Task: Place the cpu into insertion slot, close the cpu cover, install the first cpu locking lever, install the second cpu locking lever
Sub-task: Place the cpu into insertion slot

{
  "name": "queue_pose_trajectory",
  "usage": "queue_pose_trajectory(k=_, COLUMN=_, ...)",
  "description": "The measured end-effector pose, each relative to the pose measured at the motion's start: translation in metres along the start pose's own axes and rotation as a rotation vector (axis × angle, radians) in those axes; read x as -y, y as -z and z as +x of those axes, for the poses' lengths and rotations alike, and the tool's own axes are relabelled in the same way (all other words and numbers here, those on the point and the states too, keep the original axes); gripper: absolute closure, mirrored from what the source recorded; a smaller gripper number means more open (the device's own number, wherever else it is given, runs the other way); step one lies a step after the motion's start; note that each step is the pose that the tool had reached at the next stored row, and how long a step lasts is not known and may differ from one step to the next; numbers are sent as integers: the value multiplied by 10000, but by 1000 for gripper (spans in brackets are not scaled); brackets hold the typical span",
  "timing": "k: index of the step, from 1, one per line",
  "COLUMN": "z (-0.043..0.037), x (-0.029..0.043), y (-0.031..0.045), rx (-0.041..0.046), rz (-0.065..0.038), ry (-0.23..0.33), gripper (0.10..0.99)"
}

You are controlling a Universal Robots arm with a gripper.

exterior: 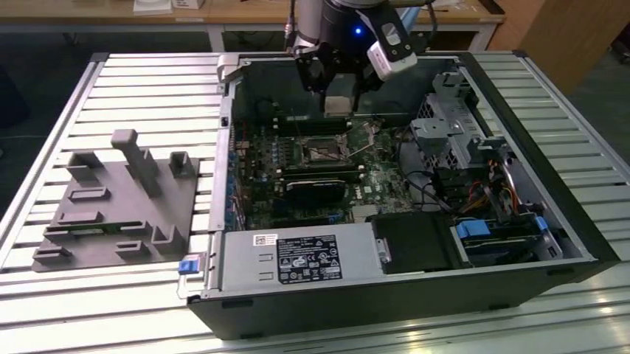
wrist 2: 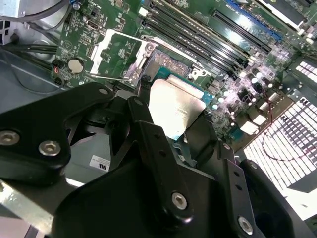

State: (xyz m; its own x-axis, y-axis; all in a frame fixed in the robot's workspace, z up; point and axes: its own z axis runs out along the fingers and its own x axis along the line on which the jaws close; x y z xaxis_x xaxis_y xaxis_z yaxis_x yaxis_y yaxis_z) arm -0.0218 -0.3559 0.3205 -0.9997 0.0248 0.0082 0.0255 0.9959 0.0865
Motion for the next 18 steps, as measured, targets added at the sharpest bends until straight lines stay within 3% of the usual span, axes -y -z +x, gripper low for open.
queue_pose_trajectory(k=11, z=1, x=15, y=-198, rx=53, rz=-1, ry=3, gripper=545)
queue_pose_trajectory(k=18, z=31, x=-8, y=-327, rx=186, rz=-4, ry=17, gripper=545)
